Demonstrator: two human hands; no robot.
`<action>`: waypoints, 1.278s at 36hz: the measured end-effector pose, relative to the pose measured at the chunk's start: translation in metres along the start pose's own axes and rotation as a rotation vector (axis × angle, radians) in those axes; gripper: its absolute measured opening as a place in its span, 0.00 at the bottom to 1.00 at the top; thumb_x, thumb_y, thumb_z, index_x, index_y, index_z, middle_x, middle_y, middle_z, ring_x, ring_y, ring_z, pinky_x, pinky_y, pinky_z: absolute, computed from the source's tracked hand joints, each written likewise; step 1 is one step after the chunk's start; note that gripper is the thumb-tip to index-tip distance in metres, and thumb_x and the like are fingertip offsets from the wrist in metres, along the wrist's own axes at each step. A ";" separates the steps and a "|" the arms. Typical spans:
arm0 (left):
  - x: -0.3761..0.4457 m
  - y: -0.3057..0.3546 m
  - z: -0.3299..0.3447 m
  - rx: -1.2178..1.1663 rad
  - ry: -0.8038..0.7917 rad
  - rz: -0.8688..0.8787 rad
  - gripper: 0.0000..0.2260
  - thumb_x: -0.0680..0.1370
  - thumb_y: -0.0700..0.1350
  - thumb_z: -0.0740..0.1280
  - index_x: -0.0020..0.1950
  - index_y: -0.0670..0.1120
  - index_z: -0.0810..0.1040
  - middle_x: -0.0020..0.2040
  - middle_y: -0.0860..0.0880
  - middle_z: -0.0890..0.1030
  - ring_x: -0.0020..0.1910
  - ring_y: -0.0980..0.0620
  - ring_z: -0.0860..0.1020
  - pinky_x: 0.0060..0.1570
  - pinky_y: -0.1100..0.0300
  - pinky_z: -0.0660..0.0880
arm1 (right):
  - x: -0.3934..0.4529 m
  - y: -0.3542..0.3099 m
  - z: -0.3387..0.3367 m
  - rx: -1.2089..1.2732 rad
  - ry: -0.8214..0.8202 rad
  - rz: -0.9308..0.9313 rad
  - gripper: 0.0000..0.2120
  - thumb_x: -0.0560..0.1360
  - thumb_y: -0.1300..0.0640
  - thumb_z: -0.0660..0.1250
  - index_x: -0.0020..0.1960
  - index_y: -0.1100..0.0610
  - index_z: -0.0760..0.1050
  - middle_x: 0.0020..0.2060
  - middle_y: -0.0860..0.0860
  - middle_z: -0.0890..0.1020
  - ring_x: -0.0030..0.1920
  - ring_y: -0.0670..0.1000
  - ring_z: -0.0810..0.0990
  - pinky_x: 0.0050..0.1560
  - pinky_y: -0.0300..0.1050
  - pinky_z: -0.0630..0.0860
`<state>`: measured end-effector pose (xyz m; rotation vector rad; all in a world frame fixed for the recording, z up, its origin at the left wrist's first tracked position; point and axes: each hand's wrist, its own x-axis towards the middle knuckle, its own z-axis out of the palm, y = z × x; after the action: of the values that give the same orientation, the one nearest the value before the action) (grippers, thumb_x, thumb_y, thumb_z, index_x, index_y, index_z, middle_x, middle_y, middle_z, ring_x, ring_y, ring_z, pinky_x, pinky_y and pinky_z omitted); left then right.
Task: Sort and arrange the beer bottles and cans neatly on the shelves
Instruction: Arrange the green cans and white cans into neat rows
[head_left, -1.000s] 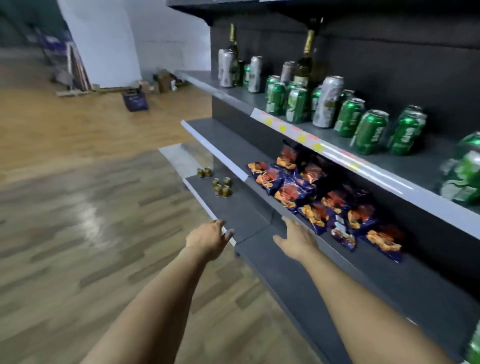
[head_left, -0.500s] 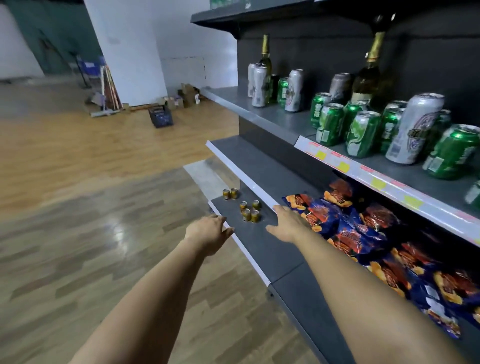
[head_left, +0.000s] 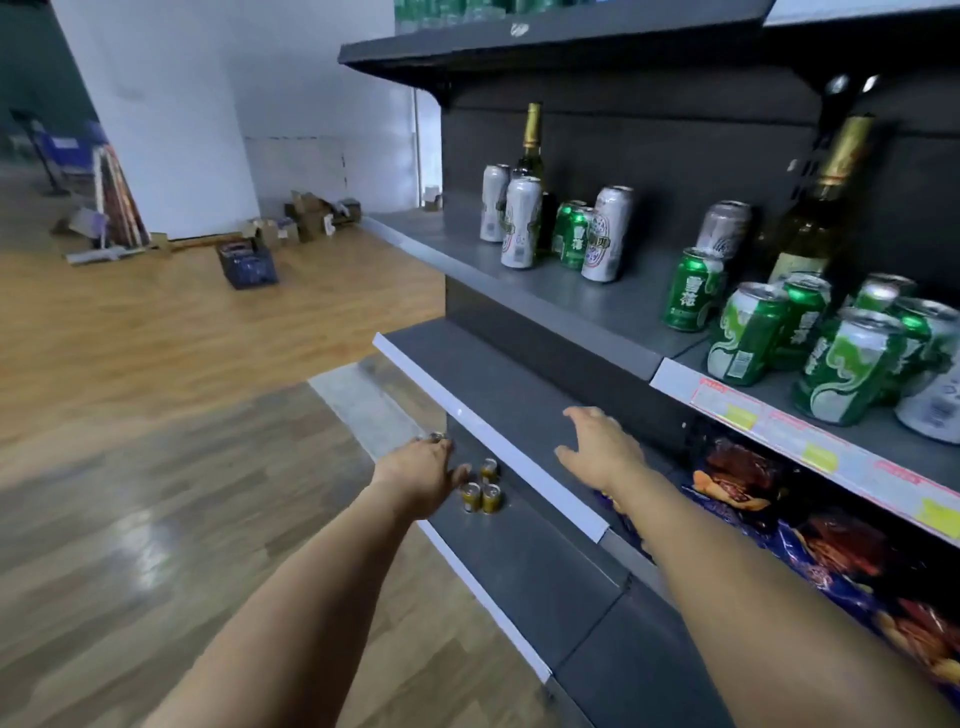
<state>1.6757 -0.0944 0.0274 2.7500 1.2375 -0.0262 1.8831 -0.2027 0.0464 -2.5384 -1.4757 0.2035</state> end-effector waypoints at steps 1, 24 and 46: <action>0.015 -0.008 -0.004 -0.005 0.008 0.023 0.22 0.82 0.60 0.54 0.69 0.49 0.70 0.67 0.46 0.74 0.65 0.45 0.73 0.59 0.52 0.72 | 0.010 -0.005 -0.004 0.008 0.039 0.022 0.27 0.80 0.50 0.61 0.76 0.53 0.59 0.73 0.51 0.64 0.70 0.55 0.66 0.61 0.49 0.70; 0.289 -0.026 -0.082 -0.140 0.141 0.343 0.23 0.82 0.58 0.56 0.72 0.46 0.67 0.68 0.45 0.70 0.68 0.44 0.68 0.61 0.49 0.71 | 0.213 -0.017 -0.088 0.058 0.432 0.368 0.26 0.79 0.49 0.62 0.74 0.54 0.61 0.67 0.54 0.72 0.65 0.57 0.72 0.57 0.52 0.74; 0.500 -0.020 -0.129 -0.801 0.154 0.409 0.31 0.72 0.49 0.75 0.70 0.44 0.65 0.63 0.43 0.77 0.61 0.43 0.75 0.58 0.51 0.73 | 0.427 -0.088 -0.109 0.501 0.580 0.490 0.48 0.70 0.38 0.71 0.78 0.54 0.47 0.70 0.55 0.71 0.68 0.58 0.72 0.63 0.54 0.70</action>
<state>1.9884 0.3067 0.1198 2.2327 0.5009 0.5885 2.0429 0.2008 0.1653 -2.2161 -0.5033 -0.0861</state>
